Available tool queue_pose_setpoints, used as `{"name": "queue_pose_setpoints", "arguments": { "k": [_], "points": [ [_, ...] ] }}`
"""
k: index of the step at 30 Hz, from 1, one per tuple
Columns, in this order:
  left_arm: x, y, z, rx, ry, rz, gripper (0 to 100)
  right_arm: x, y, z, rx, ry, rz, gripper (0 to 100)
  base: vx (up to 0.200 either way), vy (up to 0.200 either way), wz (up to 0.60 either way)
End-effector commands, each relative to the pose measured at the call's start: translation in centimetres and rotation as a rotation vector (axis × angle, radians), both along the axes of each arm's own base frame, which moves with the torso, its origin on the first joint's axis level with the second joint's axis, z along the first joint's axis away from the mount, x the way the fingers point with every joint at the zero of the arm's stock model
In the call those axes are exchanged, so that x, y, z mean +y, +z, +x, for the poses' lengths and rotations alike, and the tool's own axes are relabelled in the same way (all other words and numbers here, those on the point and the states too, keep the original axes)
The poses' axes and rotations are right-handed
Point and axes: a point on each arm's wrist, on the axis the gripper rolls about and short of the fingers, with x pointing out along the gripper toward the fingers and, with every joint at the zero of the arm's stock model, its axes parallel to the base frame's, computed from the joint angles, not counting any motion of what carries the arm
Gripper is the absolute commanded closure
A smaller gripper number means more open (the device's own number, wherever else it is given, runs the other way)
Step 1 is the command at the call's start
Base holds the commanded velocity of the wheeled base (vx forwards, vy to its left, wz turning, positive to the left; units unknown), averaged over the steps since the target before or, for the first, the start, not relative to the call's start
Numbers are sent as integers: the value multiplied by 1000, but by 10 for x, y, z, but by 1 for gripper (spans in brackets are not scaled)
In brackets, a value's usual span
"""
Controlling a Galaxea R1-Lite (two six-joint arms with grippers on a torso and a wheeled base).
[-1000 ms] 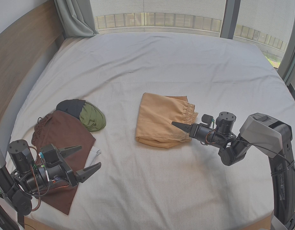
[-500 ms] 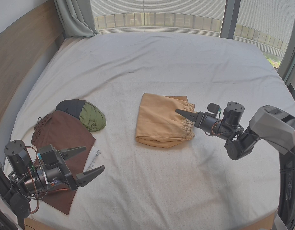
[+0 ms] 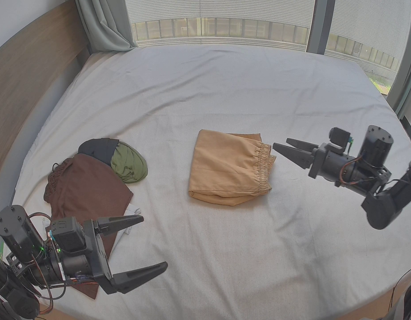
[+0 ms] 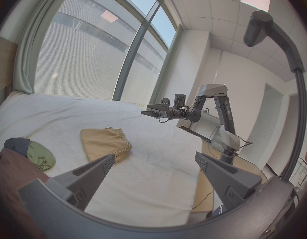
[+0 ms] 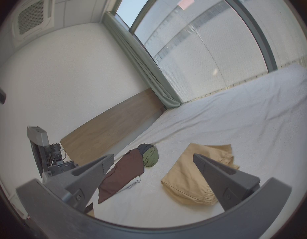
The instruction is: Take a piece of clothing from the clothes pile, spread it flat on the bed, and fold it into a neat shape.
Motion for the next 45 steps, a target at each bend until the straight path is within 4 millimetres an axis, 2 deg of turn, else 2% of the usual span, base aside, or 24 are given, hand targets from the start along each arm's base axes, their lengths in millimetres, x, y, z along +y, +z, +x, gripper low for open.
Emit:
{"name": "queue_pose_setpoints", "arguments": {
  "k": [1,4,9,12,13,15,18,24,26,30,35,36,37,39,45],
  "points": [
    [-10,13,-23,-72,-111,-28,0,-43,44,-82,-161,-95,-85,0,0,0,0],
    [-10,16,-28,-100,-124,-25,0,-60,49,-105,-204,-156,-145,0,0,0,0],
    [-4,19,-43,-92,-146,4,0,-73,47,-146,-254,-205,-210,0,0,0,0],
    [-2,19,-49,-80,-156,16,0,-75,47,-154,-270,-216,-219,0,0,0,0],
    [6,16,-62,-34,-155,63,0,-83,44,-170,-294,-259,-232,0,0,0,0],
    [10,15,-67,-31,-146,78,0,-85,44,-176,-300,-277,-234,0,0,0,0],
    [20,21,-78,-48,-76,74,0,-89,37,-198,-321,-306,-236,0,0,0,0],
    [38,33,-72,-108,233,42,0,-88,32,-236,-405,-308,-219,0,0,0,0],
    [42,37,-73,-126,280,28,0,-88,29,-240,-405,-305,-218,0,0,0,0],
    [60,46,-79,-188,442,-13,0,-88,14,-263,-411,-297,-215,0,0,0,0],
    [67,39,-93,-216,492,-23,0,-87,5,-289,-400,-250,-185,0,0,0,0],
    [67,39,-93,-216,492,-23,0,-87,5,-289,-400,-250,-185,0,0,0,0],
    [70,38,-99,-219,519,-25,0,-87,-3,-303,-385,-235,-171,0,0,0,0],
    [71,38,-102,-219,524,-31,0,-87,-6,-308,-385,-233,-170,0,0,0,0],
    [79,24,-138,-225,590,-51,0,-88,-38,-343,-338,-198,-104,0,0,0,0]
  ]
}}
